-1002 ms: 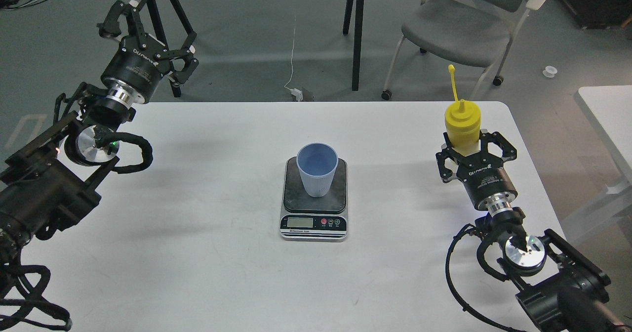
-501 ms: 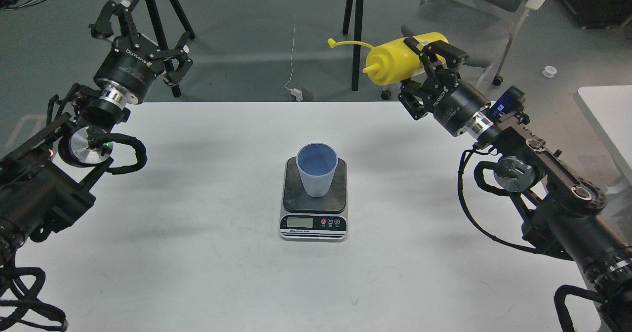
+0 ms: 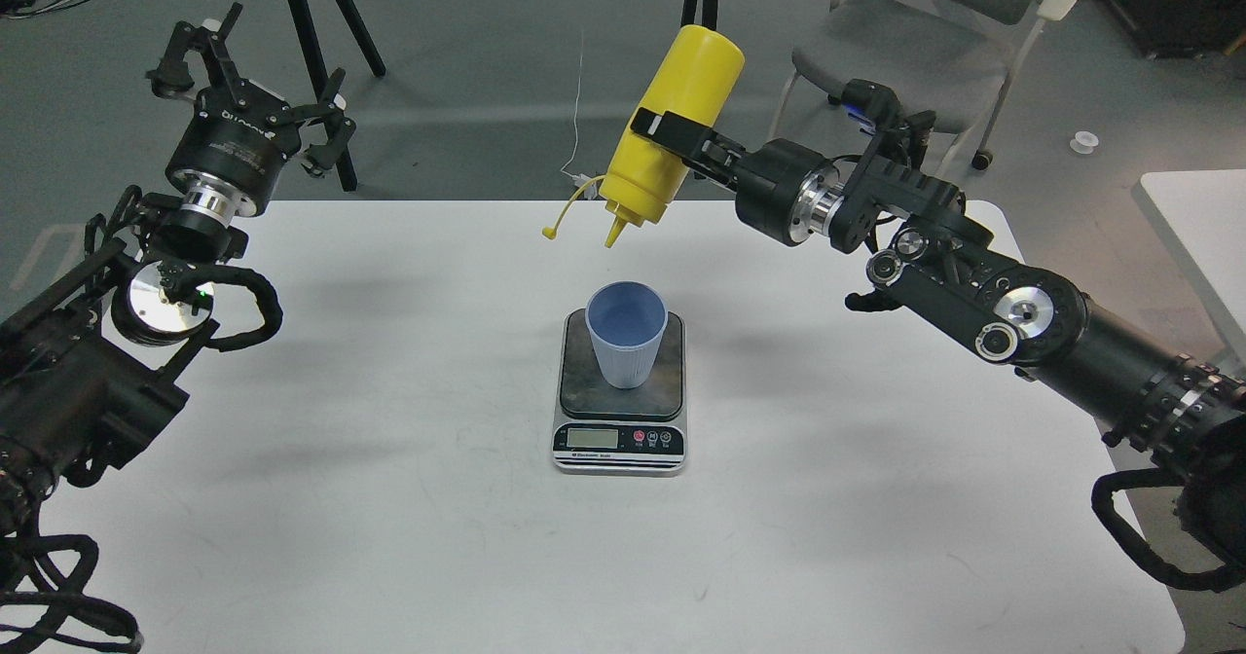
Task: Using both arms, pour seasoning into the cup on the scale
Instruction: 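Lift the yellow bottle and invert it above the blue cup, then hold the inverted bottle over the cup to pour, then turn the bottle upright and carry it back to its spot, then lower the yellow bottle onto the table and open the right gripper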
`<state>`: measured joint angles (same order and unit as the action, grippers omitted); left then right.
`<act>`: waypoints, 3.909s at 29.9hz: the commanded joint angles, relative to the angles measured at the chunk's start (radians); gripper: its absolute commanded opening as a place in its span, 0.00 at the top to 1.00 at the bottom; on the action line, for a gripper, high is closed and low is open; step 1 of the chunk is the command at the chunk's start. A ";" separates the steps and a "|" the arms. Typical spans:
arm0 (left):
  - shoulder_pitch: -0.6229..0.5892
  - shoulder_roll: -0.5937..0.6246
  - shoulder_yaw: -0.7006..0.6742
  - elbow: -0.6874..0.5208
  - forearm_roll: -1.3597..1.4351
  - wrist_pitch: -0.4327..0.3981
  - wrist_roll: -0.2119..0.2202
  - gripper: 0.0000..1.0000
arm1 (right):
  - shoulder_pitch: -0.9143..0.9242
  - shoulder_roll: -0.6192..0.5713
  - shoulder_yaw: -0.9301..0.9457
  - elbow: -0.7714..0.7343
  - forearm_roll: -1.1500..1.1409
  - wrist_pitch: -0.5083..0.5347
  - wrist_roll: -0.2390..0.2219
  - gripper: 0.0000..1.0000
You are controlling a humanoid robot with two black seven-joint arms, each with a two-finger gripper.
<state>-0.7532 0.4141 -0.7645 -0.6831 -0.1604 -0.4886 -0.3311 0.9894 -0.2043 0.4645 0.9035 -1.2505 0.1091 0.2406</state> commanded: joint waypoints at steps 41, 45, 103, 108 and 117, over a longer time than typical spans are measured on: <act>0.008 0.017 0.007 -0.007 0.004 0.000 0.001 0.00 | 0.089 -0.246 -0.219 0.233 0.043 -0.142 0.083 0.52; 0.008 0.009 0.008 -0.007 0.004 0.000 0.001 0.00 | 0.063 -0.346 -0.219 0.281 0.336 -0.100 0.088 0.52; 0.063 0.032 -0.007 -0.016 -0.010 0.000 -0.002 0.00 | -0.877 -0.056 0.410 0.091 1.499 0.380 0.134 0.44; 0.063 0.034 -0.009 -0.026 -0.011 0.000 -0.002 0.00 | -0.888 -0.064 0.413 0.098 1.499 0.380 0.137 0.18; 0.063 0.034 -0.007 -0.026 -0.010 0.000 -0.002 0.00 | -0.916 -0.113 0.418 0.100 1.499 0.380 0.137 0.03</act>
<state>-0.6906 0.4481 -0.7718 -0.7089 -0.1707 -0.4886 -0.3326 0.0806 -0.3111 0.8823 1.0036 0.2485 0.4889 0.3773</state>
